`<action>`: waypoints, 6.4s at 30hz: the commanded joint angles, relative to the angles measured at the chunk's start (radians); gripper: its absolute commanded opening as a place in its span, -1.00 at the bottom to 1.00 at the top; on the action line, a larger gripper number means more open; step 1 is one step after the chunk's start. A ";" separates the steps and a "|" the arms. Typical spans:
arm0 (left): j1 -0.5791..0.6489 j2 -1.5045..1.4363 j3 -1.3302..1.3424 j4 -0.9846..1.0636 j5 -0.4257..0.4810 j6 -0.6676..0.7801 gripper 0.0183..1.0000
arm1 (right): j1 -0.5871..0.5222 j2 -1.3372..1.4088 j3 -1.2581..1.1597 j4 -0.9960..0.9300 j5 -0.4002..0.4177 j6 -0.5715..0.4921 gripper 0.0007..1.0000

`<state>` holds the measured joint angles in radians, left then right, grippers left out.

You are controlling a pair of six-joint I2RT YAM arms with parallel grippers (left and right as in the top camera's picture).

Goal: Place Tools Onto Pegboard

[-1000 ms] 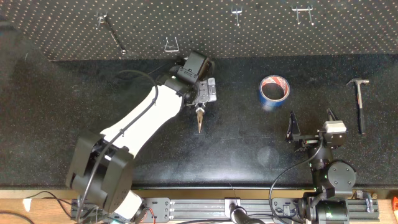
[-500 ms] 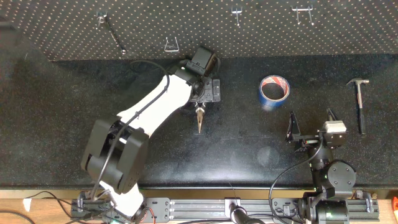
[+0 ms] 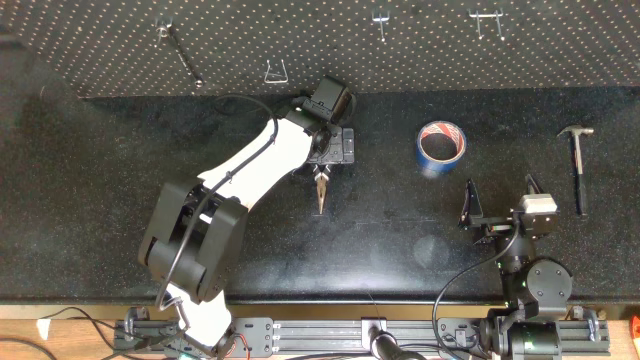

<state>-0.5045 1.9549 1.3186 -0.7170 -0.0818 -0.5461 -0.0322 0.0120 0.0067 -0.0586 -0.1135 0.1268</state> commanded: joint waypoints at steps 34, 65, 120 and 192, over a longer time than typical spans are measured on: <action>0.007 0.031 0.023 0.011 0.026 0.001 -0.09 | 0.006 -0.009 -0.003 -0.005 0.002 0.008 0.99; 0.137 -0.479 -0.200 0.845 -0.442 0.268 -0.98 | 0.006 -0.009 -0.003 -0.005 0.002 0.008 0.99; 0.491 -1.952 -1.313 0.638 0.143 0.410 1.00 | 0.006 -0.009 -0.003 -0.005 0.002 0.008 0.99; 0.491 -1.952 -1.313 0.639 0.143 0.409 1.00 | 0.626 1.617 1.078 0.430 0.502 -0.177 -0.85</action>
<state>-0.0158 0.0109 0.0078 -0.0727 0.0463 -0.1528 0.6060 1.6089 1.0760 0.3393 0.3290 -0.0330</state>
